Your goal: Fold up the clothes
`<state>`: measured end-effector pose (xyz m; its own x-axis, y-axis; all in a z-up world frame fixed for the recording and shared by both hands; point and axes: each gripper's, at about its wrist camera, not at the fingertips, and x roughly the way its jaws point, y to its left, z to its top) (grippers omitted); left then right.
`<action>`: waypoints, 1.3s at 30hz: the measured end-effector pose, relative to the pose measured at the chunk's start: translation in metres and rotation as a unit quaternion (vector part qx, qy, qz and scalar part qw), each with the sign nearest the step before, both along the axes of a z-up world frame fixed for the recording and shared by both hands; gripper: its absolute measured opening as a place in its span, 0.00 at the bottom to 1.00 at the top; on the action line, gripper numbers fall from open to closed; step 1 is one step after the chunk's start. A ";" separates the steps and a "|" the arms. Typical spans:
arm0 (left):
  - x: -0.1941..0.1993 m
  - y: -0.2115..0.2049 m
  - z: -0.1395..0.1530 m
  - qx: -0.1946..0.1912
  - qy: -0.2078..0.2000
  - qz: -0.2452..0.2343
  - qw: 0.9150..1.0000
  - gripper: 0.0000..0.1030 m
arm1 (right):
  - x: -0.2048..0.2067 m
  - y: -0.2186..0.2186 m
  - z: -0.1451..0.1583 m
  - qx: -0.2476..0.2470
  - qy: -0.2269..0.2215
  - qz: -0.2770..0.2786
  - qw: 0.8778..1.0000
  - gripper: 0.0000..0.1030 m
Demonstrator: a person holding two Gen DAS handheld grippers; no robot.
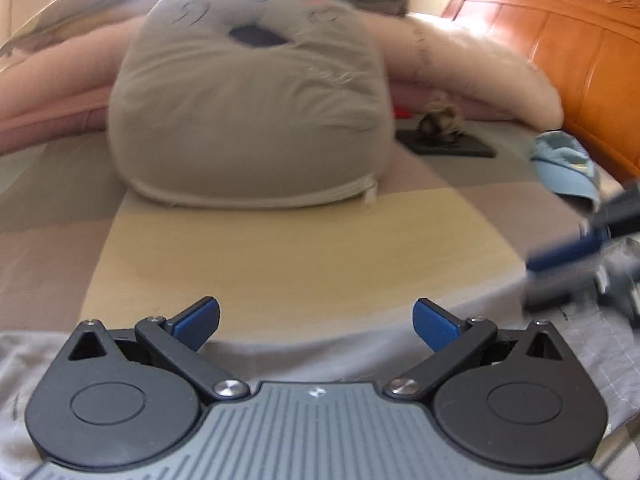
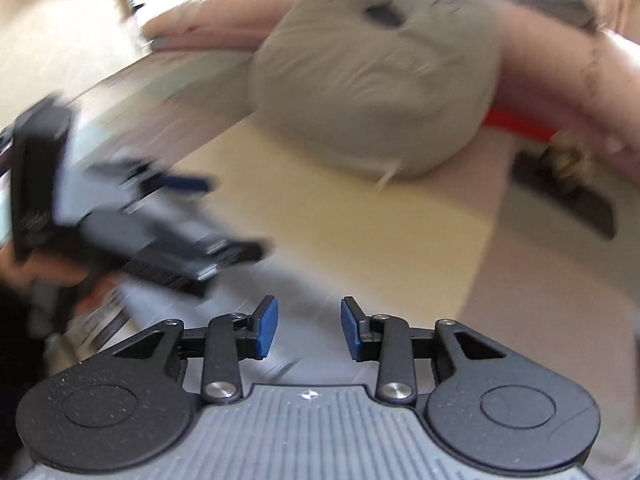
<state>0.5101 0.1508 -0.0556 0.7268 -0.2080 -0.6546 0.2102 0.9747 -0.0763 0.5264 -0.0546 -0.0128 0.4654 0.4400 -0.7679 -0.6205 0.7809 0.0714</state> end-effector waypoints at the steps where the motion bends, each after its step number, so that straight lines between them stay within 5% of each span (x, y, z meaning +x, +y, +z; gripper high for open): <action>1: -0.002 0.001 0.003 -0.002 0.000 -0.005 1.000 0.99 | 0.008 -0.001 0.000 -0.004 -0.007 -0.003 1.000 0.39; 10: -0.025 -0.018 0.028 -0.019 -0.010 -0.109 0.994 0.99 | 0.053 0.017 -0.025 -0.054 0.006 0.106 0.993 0.44; 17: -0.017 -0.027 0.018 0.005 0.007 -0.102 0.995 0.99 | 0.040 0.025 -0.032 -0.071 -0.004 0.153 0.986 0.44; 31: -0.025 -0.024 0.023 -0.011 -0.012 -0.113 0.993 0.99 | -0.004 0.033 -0.036 -0.098 -0.045 0.221 0.969 0.44; 39: -0.029 -0.020 0.028 -0.014 -0.023 -0.109 0.994 0.99 | 0.013 0.027 -0.015 -0.073 -0.061 0.204 0.974 0.50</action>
<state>0.4815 0.1305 -0.0280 0.6911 -0.3822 -0.6134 0.4205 0.9029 -0.0888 0.5392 -0.0276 -0.0279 0.3671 0.4981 -0.7856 -0.8782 0.4639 -0.1162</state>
